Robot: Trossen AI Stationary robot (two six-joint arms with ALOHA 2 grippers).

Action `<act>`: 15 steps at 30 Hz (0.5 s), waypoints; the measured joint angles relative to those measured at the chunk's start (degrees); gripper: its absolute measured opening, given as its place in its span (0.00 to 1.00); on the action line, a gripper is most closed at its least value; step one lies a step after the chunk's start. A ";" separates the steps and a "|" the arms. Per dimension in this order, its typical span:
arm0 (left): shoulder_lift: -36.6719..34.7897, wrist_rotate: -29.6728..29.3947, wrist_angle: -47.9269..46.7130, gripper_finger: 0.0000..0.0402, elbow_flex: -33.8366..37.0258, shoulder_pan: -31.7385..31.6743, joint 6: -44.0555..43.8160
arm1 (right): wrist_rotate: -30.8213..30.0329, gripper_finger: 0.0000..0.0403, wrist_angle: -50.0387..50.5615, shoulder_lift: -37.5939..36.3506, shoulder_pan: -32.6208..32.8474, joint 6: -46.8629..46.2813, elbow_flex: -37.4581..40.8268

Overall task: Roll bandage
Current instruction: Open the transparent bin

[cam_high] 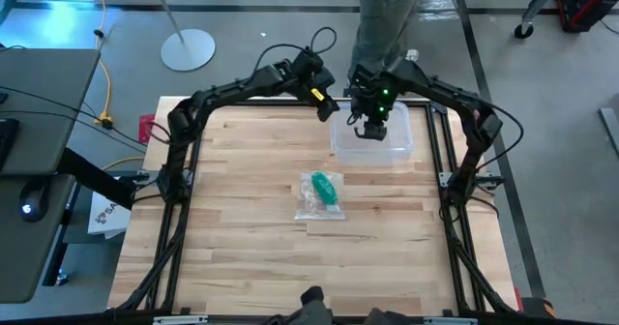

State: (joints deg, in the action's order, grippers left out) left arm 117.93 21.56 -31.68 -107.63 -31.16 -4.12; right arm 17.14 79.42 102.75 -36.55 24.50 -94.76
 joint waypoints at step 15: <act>3.84 -7.33 2.14 0.26 -0.09 2.42 -3.31 | 10.11 0.41 7.17 4.53 -4.25 2.94 -0.24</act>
State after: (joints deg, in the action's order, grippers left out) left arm 121.77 14.24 -29.54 -107.73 -28.74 -7.43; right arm 27.25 86.59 107.28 -40.80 27.44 -95.00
